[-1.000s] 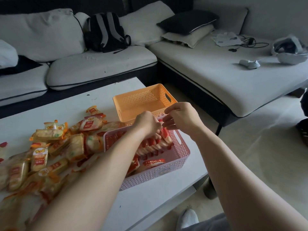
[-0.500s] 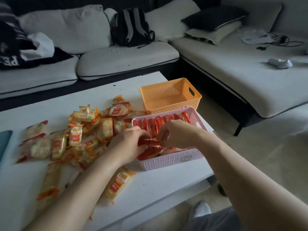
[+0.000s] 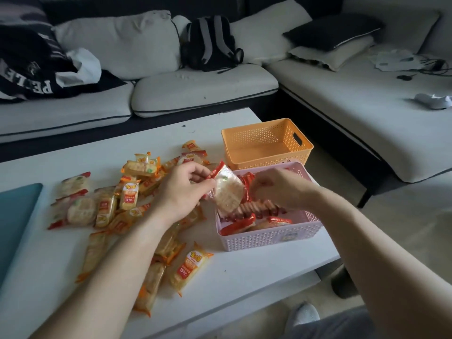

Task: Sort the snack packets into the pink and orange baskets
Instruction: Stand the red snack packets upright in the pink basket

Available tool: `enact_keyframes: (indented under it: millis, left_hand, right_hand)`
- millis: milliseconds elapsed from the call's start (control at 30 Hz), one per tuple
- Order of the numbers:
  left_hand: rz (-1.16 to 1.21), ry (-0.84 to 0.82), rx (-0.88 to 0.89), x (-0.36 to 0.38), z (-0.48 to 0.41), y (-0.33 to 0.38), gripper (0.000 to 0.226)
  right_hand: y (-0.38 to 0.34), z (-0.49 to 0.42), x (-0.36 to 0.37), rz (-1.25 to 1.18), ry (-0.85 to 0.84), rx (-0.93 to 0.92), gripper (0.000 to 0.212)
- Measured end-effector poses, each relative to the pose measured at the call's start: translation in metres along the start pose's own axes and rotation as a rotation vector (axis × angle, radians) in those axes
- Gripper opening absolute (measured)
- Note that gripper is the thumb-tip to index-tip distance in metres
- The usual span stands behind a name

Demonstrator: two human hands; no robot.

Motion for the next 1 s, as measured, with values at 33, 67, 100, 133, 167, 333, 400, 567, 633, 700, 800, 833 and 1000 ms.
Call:
enact_keyframes:
  millis: [33, 67, 100, 133, 167, 333, 400, 567, 633, 700, 800, 833, 1000]
  left_hand:
    - [0.020, 0.000, -0.007, -0.004, 0.002, 0.001, 0.012]
    - [0.028, 0.006, -0.009, -0.008, 0.003, 0.002, 0.011]
    - [0.035, 0.017, -0.010, -0.012, 0.004, 0.003, 0.011]
    - [0.048, 0.029, -0.011, -0.015, 0.005, 0.003, 0.011]
    - [0.072, 0.039, -0.017, -0.017, 0.005, 0.003, 0.012]
    - [0.137, 0.027, -0.029, -0.019, 0.004, 0.002, 0.012]
    - [0.125, 0.014, -0.008, -0.017, 0.003, 0.003, 0.013]
    - [0.028, -0.104, 0.061, -0.008, -0.002, 0.007, 0.017]
    - [-0.031, -0.163, 0.074, 0.000, -0.003, 0.007, 0.018]
    - [-0.102, -0.209, 0.084, 0.008, -0.004, 0.008, 0.020]
    - [-0.166, -0.285, 0.116, 0.016, 0.001, 0.015, 0.039]
    - [-0.191, -0.300, 0.129, 0.018, 0.003, 0.018, 0.049]
    - [-0.499, -0.273, 0.285, 0.030, 0.004, 0.028, 0.056]
  right_hand:
    - [-0.003, 0.000, 0.016, 0.025, -0.113, -0.025, 0.024]
    - [-0.005, -0.001, 0.031, 0.056, -0.198, -0.046, 0.020]
    - [-0.005, -0.002, 0.044, 0.097, -0.250, -0.058, 0.020]
    - [-0.004, -0.004, 0.054, 0.138, -0.282, -0.058, 0.021]
    - [-0.002, -0.004, 0.063, 0.181, -0.312, -0.051, 0.021]
    - [0.006, 0.000, 0.057, 0.249, -0.324, -0.005, 0.018]
    - [0.012, 0.003, 0.033, 0.271, -0.253, 0.024, 0.016]
    - [0.040, 0.021, 0.009, 0.439, -0.338, 0.163, 0.023]
    - [0.046, 0.021, 0.008, 0.503, -0.361, 0.204, 0.024]
    - [0.044, 0.015, -0.010, 0.571, -0.182, 0.201, 0.022]
    - [0.030, 0.009, -0.025, 0.423, 0.118, 0.090, 0.024]
    - [0.023, 0.008, -0.022, 0.309, 0.136, 0.050, 0.026]
    - [0.012, 0.001, 0.009, 0.223, -0.022, -0.023, 0.028]
Point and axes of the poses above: each hand's wrist, its own z-axis away from the middle knuckle, its own x-axis out of the palm, y = z × x, the point moved 6 cm from there along -z, towards the middle knuckle, and after that the axes turned 13 degrees about -x, right-handed, at the moved point
